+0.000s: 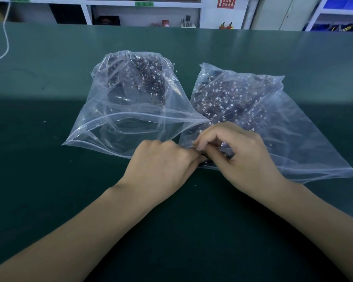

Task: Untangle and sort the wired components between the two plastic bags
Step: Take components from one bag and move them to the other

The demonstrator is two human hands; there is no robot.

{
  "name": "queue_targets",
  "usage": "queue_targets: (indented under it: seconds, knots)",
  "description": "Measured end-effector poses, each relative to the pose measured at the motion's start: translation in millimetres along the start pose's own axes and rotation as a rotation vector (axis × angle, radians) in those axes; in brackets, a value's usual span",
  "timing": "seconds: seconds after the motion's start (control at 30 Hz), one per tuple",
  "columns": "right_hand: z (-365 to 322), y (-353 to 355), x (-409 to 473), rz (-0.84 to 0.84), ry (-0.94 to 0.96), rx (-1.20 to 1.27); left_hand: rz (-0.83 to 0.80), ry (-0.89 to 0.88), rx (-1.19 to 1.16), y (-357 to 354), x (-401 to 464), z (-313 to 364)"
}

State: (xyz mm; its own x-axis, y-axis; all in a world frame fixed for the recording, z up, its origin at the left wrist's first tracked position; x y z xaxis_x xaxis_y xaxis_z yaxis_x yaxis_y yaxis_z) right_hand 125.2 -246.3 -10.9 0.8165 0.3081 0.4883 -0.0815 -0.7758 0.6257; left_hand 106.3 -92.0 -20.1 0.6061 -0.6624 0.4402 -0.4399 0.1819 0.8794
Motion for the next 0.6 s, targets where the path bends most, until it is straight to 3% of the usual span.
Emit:
queue_targets:
  seconds: [0.1, 0.2, 0.37, 0.6]
  knots:
    - [0, 1, -1, -0.013, -0.005, -0.001, 0.139, -0.025, -0.121, 6, -1, 3]
    - [-1, 6, -2, 0.009, -0.020, -0.044, 0.306, 0.075, -0.320, 13, -5, -6]
    - [-3, 6, -1, 0.062, 0.026, -0.171, 0.211, 0.279, -0.181, 16, -17, -35]
    - [-4, 6, -2, 0.062, 0.015, -0.180, 0.028, 0.363, 0.029, 5, -20, -80]
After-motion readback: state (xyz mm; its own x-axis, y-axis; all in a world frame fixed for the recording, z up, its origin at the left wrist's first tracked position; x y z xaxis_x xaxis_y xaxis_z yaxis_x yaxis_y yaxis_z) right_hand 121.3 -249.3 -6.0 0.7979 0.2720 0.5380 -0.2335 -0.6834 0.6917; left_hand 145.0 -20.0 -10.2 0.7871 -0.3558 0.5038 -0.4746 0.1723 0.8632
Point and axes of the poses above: each hand's wrist, its own x-axis towards the middle knuckle, its own y-axis out of the back of the hand, z = x × y, the point moved 5 cm from there along x, towards the middle knuckle, and after that the axes turned 15 degrees about -y, right-handed, at the moved point
